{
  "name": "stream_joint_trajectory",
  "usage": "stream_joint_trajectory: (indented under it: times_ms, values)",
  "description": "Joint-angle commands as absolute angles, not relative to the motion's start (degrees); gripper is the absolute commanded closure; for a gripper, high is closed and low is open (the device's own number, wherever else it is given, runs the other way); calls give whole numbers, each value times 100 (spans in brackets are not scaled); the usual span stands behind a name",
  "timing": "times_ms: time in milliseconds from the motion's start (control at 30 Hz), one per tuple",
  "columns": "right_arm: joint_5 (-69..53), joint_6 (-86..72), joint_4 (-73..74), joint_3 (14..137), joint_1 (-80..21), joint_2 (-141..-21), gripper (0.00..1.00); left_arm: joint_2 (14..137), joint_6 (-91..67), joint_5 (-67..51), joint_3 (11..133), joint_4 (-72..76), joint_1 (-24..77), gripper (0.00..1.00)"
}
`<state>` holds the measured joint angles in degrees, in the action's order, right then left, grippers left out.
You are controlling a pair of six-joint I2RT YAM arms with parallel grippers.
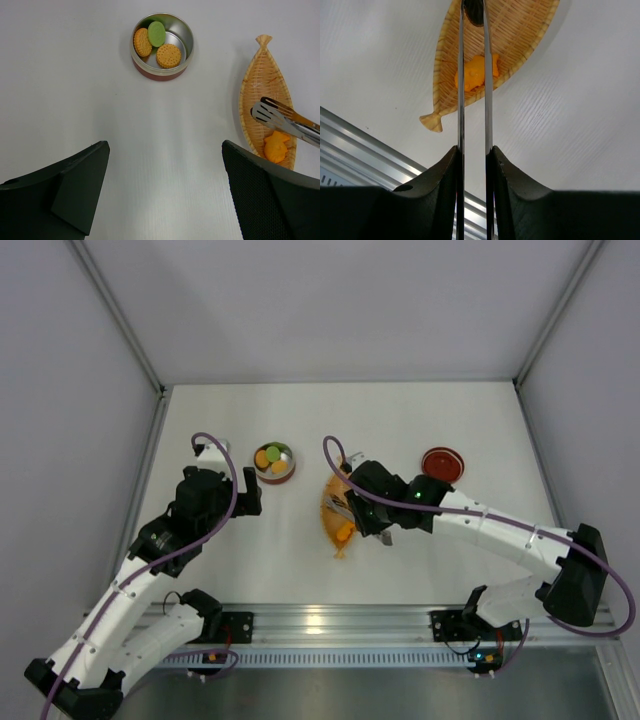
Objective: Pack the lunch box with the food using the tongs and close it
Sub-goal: Pick up the fake food from the plate, then place the fake food in the packing box.
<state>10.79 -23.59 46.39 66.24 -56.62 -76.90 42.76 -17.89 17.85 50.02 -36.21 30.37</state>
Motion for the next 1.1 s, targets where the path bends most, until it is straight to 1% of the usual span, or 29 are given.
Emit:
stream_joint_trajectory:
  times_ms: [0,733,900,1067]
  values:
    - [1265,-2303,4702,6970,-5731,-7532,74,4210,-1802,1819,4966,-3542,3023,1]
    - [1459,-2145,4860,7813,-5722,-7822,74,4201,-1802,1811,4966,-3533,3023,1]
    - [1407,-2031,4799,8445,-5695,-8208,73,4210,-1802,1811,4975,-3542,3015,1]
    - [1319,-1881,4816,9506,-5669,-9139,73,4201,-1802,1837,4966,-3542,3023,1]
